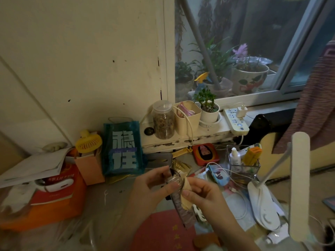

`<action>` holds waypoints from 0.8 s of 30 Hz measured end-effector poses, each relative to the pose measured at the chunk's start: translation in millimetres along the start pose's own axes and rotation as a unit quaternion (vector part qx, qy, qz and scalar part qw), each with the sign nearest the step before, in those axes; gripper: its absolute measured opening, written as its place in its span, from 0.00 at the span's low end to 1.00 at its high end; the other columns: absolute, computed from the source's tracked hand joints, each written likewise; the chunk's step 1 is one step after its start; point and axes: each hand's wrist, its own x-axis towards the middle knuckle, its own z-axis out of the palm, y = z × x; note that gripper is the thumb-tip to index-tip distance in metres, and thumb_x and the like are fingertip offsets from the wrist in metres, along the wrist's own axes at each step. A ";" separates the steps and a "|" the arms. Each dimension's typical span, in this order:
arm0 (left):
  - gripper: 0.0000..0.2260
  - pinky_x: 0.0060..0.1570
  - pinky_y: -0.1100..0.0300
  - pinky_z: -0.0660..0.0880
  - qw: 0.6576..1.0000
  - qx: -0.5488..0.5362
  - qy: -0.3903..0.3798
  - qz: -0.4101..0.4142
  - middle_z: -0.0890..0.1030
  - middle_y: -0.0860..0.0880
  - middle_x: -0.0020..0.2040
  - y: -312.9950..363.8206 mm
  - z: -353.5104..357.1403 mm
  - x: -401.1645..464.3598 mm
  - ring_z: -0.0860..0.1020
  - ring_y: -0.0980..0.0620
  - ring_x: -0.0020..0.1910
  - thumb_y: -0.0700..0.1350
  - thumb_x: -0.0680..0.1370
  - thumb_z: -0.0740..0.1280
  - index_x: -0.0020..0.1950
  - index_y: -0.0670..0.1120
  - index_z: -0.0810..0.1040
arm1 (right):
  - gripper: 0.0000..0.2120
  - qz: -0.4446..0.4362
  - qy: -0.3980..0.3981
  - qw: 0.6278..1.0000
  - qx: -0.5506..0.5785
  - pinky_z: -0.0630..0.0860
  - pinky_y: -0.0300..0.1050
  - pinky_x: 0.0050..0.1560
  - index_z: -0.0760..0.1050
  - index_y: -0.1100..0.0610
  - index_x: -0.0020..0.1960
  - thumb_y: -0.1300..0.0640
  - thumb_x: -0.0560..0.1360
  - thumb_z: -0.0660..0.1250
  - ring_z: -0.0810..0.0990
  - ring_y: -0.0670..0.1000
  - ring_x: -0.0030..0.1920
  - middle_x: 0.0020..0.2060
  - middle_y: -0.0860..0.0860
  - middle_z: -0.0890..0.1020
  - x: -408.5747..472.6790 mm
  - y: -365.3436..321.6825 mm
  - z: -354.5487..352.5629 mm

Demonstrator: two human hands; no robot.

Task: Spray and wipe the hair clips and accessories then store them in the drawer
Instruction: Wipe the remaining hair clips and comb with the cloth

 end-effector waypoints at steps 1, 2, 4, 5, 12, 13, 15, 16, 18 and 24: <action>0.19 0.47 0.69 0.75 1.000 0.006 0.002 0.008 0.83 0.60 0.47 0.0 0.2 -0.1 0.80 0.66 0.47 0.56 0.62 0.73 0.53 0.59 0.80 | 0.11 0.001 0.001 1.000 -0.004 0.79 0.44 0.44 0.82 0.59 0.49 0.63 0.67 0.71 0.83 0.56 0.44 0.43 0.59 0.85 -0.2 -0.2 -0.1; 0.17 0.45 0.70 0.75 1.000 0.009 0.004 0.014 0.83 0.59 0.46 0.6 0.4 -0.3 0.80 0.65 0.46 0.55 0.63 0.73 0.51 0.58 0.81 | 0.09 0.001 -0.001 1.000 -0.005 0.79 0.44 0.44 0.82 0.57 0.48 0.65 0.68 0.71 0.83 0.55 0.43 0.42 0.58 0.85 -0.5 -0.9 -0.1; 0.15 0.43 0.73 0.74 1.000 0.014 0.007 0.020 0.83 0.59 0.45 1.2 0.1 -0.5 0.79 0.65 0.46 0.52 0.64 0.75 0.51 0.58 0.81 | 0.10 -0.006 -0.002 1.000 -0.012 0.78 0.42 0.42 0.83 0.56 0.45 0.69 0.69 0.70 0.83 0.53 0.41 0.40 0.57 0.85 -1.4 -2.0 -1.2; 0.16 0.42 0.75 0.73 1.000 0.018 0.007 0.021 0.83 0.60 0.45 1.4 -0.4 -1.1 0.79 0.66 0.46 0.52 0.64 0.75 0.51 0.58 0.81 | 0.10 -0.012 -0.002 1.000 -0.018 0.78 0.42 0.42 0.84 0.55 0.44 0.68 0.69 0.71 0.83 0.52 0.40 0.39 0.56 0.85 -1.7 -2.5 -1.8; 0.23 0.50 0.64 0.74 0.999 0.042 -0.021 0.010 0.81 0.62 0.46 0.0 -3.6 0.0 0.78 0.66 0.48 0.61 0.60 0.72 0.54 0.64 0.78 | 0.12 -0.050 0.001 0.990 -0.135 0.77 0.43 0.44 0.83 0.47 0.47 0.57 0.64 0.72 0.81 0.49 0.38 0.34 0.51 0.84 -1.7 -3.1 -5.5; 0.22 0.50 0.64 0.74 0.999 0.043 -0.020 0.009 0.82 0.62 0.47 -0.3 -3.8 -0.1 0.78 0.66 0.48 0.61 0.60 0.72 0.53 0.64 0.78 | 0.12 -0.054 -0.001 0.988 -0.143 0.77 0.42 0.44 0.83 0.46 0.47 0.56 0.64 0.72 0.81 0.48 0.38 0.34 0.50 0.84 -1.8 -2.9 -5.7; 0.20 0.46 0.68 0.74 0.999 0.044 -0.012 0.009 0.81 0.61 0.47 0.0 -3.4 -1.6 0.78 0.67 0.48 0.59 0.61 0.73 0.52 0.62 0.78 | 0.12 -0.061 0.005 0.987 -0.147 0.77 0.43 0.45 0.83 0.45 0.47 0.56 0.64 0.72 0.81 0.48 0.38 0.34 0.49 0.84 -2.3 -1.9 -6.6; 0.19 0.43 0.71 0.74 0.999 0.045 -0.004 0.007 0.81 0.61 0.48 -0.4 -2.9 -2.5 0.77 0.69 0.48 0.58 0.62 0.74 0.52 0.61 0.79 | 0.12 -0.064 0.012 0.988 -0.142 0.77 0.43 0.45 0.83 0.45 0.47 0.56 0.64 0.72 0.81 0.48 0.37 0.34 0.49 0.84 -2.8 -1.3 -7.7; 0.16 0.39 0.75 0.71 0.999 0.051 0.016 0.003 0.79 0.62 0.50 -2.1 -2.3 -3.7 0.74 0.73 0.48 0.53 0.66 0.75 0.52 0.60 0.79 | 0.13 -0.072 0.037 0.988 -0.129 0.77 0.44 0.44 0.83 0.44 0.46 0.60 0.66 0.74 0.82 0.49 0.37 0.34 0.51 0.84 -3.9 -1.6 -10.4; 0.13 0.49 0.65 0.75 0.999 0.016 0.052 -0.001 0.81 0.64 0.48 -9.8 -9.3 -4.9 0.75 0.70 0.51 0.46 0.68 0.75 0.49 0.59 0.81 | 0.18 -0.093 0.095 0.979 -0.152 0.79 0.46 0.45 0.81 0.43 0.52 0.64 0.69 0.72 0.82 0.54 0.41 0.38 0.55 0.84 -5.9 -3.9 -27.5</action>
